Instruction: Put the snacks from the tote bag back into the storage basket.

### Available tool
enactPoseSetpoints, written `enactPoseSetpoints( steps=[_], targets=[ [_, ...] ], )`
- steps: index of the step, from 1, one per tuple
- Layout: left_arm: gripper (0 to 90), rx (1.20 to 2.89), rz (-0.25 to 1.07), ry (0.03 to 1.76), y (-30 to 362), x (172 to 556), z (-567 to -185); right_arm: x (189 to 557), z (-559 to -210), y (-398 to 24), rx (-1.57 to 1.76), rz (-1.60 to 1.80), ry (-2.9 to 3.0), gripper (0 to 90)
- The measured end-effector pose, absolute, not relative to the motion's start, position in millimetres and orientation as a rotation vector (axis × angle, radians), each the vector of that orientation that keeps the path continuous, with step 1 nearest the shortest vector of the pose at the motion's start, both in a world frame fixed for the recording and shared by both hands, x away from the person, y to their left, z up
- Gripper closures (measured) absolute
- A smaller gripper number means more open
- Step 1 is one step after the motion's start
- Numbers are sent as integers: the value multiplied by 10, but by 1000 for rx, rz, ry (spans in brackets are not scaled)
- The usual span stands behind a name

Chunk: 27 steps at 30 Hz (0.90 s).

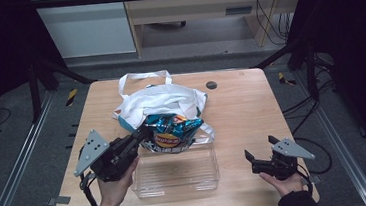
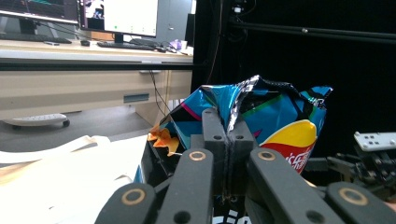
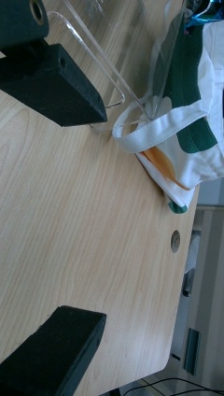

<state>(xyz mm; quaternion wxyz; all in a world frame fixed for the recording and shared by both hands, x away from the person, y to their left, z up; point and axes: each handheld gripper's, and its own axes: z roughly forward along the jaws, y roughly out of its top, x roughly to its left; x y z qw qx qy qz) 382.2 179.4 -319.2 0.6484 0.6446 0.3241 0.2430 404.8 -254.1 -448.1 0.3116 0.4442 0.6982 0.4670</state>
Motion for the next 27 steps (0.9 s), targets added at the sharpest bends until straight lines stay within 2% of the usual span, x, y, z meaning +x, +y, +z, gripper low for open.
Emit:
enactPoseSetpoints(
  steps=[12, 27],
  targets=[
    [896, 1504, 527, 745, 1797, 3681, -3332, 4043, -4478, -2542, 1177, 1232, 1841, 54],
    [896, 1564, 475, 818, 1731, 3826, -3616, 4049, -4486, -2537, 1173, 1228, 1846, 54]
  ],
)
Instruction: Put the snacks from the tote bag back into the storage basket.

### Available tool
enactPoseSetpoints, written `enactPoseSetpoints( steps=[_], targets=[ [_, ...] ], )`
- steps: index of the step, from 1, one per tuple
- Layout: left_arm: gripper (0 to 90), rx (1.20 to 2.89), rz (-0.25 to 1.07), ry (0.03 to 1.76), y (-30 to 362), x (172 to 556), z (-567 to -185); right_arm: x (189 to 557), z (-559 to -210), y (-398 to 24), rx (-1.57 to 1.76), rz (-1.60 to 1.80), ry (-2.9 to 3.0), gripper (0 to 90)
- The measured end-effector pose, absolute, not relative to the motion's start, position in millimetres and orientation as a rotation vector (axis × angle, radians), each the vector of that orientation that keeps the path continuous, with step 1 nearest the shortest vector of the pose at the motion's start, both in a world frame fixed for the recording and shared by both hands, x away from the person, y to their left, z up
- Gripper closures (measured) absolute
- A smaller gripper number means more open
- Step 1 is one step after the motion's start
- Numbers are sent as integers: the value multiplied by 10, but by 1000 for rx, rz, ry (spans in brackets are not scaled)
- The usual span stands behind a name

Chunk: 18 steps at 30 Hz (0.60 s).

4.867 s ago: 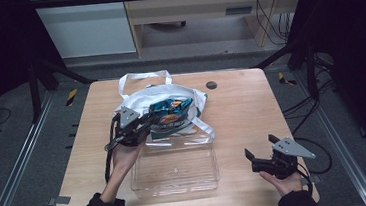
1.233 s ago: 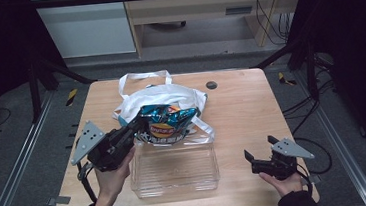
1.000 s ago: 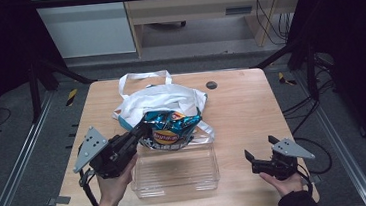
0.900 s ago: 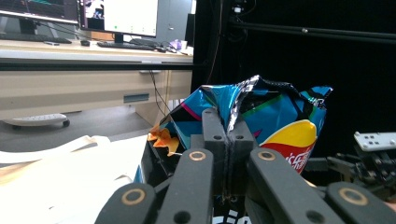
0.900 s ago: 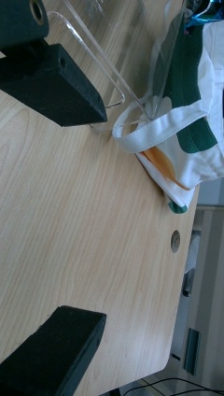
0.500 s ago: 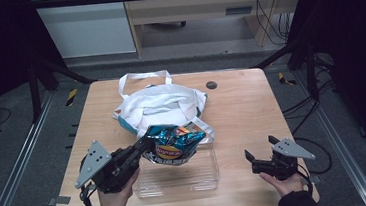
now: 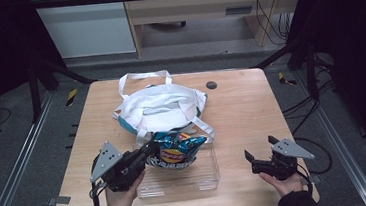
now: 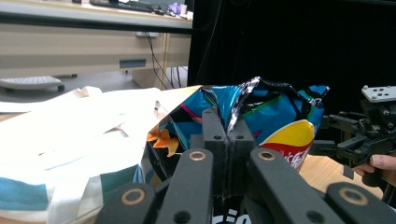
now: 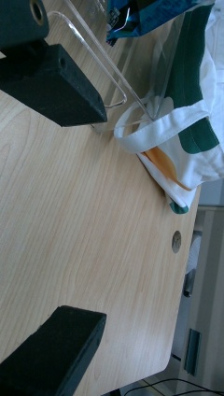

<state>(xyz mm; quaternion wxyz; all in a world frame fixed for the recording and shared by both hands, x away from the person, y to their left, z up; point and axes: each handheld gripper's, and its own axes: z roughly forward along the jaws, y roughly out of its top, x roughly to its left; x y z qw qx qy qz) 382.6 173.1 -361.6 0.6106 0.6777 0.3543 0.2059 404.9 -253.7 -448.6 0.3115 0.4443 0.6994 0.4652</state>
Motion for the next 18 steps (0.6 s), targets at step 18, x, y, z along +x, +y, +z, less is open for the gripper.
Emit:
enactPoseSetpoints(
  steps=[18],
  targets=[
    [895, 1616, 446, 864, 1708, 3806, -3828, 4050, -4489, -2539, 1173, 1223, 1849, 54]
  ],
)
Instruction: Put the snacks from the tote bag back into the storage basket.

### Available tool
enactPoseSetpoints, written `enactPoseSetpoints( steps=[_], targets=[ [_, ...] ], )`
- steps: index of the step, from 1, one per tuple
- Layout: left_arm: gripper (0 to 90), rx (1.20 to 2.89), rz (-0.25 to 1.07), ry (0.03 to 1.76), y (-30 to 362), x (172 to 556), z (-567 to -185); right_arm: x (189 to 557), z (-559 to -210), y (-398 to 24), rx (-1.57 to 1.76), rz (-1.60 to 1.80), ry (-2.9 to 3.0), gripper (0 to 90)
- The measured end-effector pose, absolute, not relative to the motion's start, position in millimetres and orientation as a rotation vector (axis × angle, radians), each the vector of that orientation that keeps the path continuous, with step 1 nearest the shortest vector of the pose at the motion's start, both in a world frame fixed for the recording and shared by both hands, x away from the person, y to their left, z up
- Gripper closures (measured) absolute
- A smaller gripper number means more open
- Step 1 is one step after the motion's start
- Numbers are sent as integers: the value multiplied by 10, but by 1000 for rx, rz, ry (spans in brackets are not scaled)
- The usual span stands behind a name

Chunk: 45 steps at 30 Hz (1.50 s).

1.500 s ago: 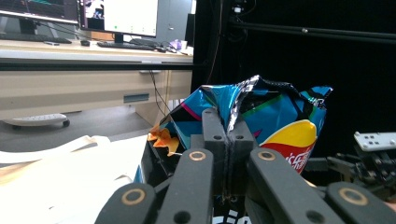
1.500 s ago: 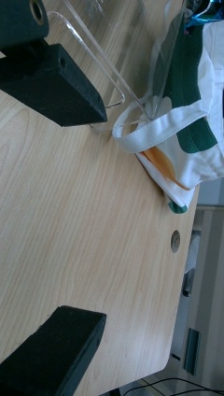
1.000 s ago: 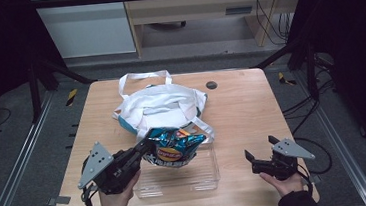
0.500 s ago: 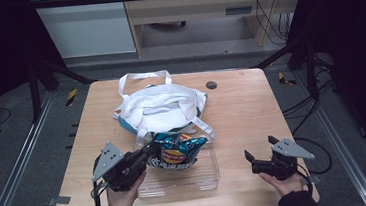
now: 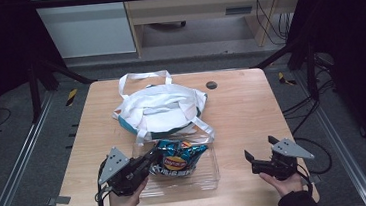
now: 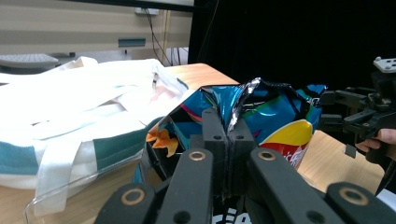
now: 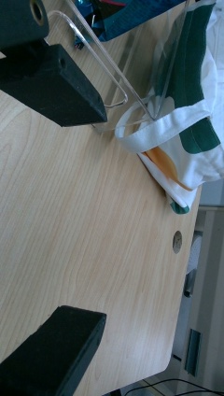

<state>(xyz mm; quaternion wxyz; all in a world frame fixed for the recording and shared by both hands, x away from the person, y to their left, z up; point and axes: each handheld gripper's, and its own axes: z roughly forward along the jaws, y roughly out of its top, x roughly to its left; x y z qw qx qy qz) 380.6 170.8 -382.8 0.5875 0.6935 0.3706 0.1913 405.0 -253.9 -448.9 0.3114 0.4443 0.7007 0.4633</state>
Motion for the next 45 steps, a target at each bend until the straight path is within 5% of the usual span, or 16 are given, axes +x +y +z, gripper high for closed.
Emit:
enactPoseSetpoints(
  steps=[45],
  targets=[
    [860, 1591, 500, 989, 1701, 4090, -3920, 4075, -4516, -2514, 1172, 1208, 1868, 54]
  ],
)
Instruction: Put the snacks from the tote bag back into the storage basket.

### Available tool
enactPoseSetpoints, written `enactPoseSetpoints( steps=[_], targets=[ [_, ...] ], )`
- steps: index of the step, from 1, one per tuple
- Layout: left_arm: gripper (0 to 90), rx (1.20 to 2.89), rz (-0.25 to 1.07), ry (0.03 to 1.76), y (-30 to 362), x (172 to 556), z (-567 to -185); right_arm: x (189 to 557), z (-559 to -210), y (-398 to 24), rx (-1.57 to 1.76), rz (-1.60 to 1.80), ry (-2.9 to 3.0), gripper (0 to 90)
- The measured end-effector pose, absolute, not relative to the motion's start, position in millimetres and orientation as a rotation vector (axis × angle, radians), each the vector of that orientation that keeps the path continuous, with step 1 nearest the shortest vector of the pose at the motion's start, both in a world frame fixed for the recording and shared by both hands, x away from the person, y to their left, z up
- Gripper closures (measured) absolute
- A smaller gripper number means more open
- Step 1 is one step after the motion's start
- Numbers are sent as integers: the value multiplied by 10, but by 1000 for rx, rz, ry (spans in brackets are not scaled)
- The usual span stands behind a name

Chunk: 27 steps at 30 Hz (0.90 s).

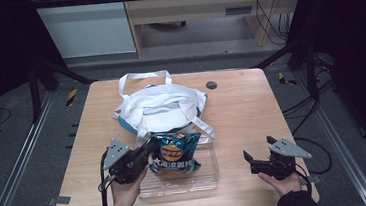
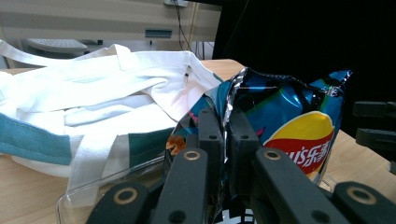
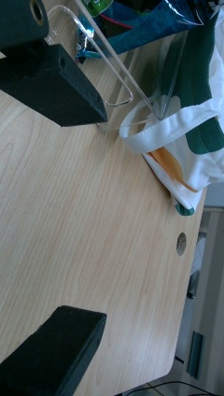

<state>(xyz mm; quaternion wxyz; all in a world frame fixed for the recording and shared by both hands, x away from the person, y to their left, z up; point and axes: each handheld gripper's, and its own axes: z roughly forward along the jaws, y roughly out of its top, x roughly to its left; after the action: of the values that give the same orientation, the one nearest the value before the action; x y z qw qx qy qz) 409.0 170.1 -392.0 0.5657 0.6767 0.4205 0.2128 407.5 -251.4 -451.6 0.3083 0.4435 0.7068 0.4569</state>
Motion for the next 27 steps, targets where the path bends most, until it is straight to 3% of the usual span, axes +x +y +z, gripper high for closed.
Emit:
enactPoseSetpoints(
  steps=[27],
  targets=[
    [828, 1570, 572, 1016, 1623, 4319, -3966, 4099, -4541, -2508, 1177, 1190, 1880, 54]
  ],
)
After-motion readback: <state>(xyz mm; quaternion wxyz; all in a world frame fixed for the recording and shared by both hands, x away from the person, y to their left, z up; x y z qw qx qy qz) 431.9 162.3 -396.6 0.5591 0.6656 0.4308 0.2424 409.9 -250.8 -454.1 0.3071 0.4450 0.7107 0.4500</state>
